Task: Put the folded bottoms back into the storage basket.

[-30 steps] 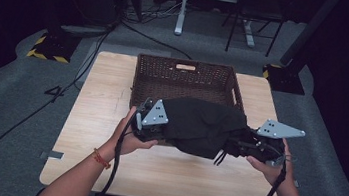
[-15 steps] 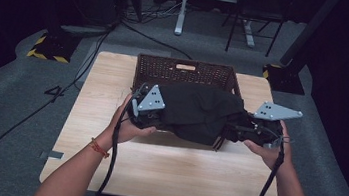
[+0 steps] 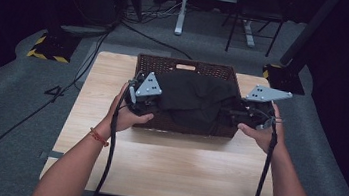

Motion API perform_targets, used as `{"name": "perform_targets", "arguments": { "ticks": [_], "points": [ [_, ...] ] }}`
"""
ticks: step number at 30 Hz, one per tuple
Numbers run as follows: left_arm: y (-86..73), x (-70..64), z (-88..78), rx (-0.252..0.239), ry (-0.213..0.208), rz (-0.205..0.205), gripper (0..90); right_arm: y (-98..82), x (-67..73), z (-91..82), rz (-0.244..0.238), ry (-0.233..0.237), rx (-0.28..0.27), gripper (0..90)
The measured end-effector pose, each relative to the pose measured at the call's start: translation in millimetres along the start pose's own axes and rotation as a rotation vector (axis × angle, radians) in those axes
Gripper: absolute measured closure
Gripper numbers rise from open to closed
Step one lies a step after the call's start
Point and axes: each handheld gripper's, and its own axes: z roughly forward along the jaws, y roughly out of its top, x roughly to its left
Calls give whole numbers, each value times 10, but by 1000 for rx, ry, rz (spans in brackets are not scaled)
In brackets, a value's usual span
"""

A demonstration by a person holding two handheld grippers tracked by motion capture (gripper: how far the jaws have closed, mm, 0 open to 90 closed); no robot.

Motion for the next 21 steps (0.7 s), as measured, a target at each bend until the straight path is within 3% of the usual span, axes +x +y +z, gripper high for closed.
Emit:
{"name": "perform_targets", "arguments": {
  "ticks": [14, 21],
  "points": [
    [-35, 216, 164, 15, 41, -27, 653, 76, -250, 304, 9, 10, 16, 552],
    [-53, 338, 232, 35, 63, -33, 652, 112, -370, 547, 15, 14, 29, 551]
  ]
}}
